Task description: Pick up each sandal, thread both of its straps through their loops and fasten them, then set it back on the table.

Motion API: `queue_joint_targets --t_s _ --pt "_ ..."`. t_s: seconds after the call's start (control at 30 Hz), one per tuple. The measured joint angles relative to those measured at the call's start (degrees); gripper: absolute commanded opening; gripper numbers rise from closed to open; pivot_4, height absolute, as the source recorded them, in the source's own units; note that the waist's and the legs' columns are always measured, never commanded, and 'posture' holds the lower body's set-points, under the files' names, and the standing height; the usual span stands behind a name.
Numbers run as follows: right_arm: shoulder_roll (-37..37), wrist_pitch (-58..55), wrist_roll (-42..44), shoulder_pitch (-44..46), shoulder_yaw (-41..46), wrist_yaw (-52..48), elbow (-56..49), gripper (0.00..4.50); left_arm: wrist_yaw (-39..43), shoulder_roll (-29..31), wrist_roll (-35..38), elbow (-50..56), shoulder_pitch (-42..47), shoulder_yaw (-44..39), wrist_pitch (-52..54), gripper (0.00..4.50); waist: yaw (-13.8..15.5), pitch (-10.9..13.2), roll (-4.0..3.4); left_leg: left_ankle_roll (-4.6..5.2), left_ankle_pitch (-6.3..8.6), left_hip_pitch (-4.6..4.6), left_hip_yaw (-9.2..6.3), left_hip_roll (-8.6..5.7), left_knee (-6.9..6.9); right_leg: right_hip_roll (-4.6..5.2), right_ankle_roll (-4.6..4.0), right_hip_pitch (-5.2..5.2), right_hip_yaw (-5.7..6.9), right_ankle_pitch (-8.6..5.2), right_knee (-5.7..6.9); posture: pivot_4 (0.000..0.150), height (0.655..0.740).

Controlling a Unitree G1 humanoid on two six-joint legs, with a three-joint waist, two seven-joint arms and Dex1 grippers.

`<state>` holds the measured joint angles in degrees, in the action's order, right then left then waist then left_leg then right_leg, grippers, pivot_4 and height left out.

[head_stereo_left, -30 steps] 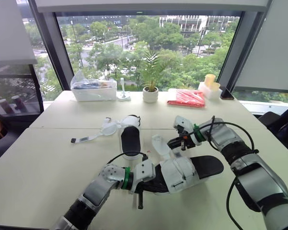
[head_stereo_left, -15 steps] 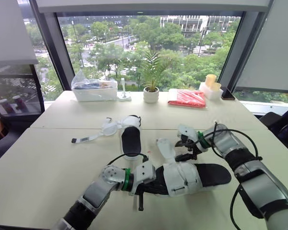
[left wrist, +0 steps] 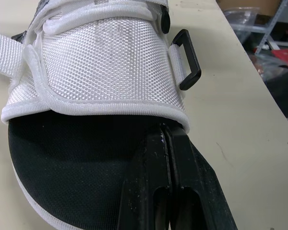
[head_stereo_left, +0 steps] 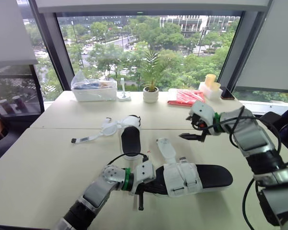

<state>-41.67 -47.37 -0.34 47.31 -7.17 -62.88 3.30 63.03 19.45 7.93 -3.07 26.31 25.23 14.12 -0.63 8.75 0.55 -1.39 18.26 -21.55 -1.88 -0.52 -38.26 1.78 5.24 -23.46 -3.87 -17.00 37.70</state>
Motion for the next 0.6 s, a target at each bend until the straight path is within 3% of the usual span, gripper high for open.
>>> queue_joint_targets --t_s 0.13,0.23,0.4,0.6 --pt "2.51 -19.25 8.47 -1.47 4.59 1.09 -5.52 4.48 0.61 -0.31 -0.05 -1.41 0.92 0.03 -0.75 0.0 0.0 0.0 0.0 0.0 0.0 0.02 0.01 0.0 -0.04 0.01 0.0 0.0 0.0 0.0 0.07 0.15 0.74" --pt "5.69 -27.74 12.99 -1.38 6.8 3.64 -5.95 4.48 0.91 -0.59 -0.07 -2.04 1.2 0.05 -1.11 0.0 0.02 0.0 0.0 0.0 0.0 0.02 0.01 -0.01 -0.04 0.02 0.0 0.0 0.0 0.0 0.08 0.15 0.74" --pt "8.05 -30.38 16.6 -1.24 6.65 6.53 0.41 4.48 1.16 -0.98 -0.14 -2.53 1.48 0.06 -1.17 0.0 0.13 0.0 0.0 0.0 0.0 0.01 0.01 -0.04 -0.04 0.04 0.0 0.0 0.0 0.0 0.08 0.15 0.74" --pt "9.39 -24.53 17.32 0.57 1.58 6.09 11.5 4.48 1.05 -1.43 -0.43 -2.53 1.5 0.0 -1.17 0.0 -0.2 0.0 0.0 0.0 0.0 0.03 0.04 -0.04 -0.04 0.01 0.0 -0.03 0.0 0.0 0.11 0.15 0.74"
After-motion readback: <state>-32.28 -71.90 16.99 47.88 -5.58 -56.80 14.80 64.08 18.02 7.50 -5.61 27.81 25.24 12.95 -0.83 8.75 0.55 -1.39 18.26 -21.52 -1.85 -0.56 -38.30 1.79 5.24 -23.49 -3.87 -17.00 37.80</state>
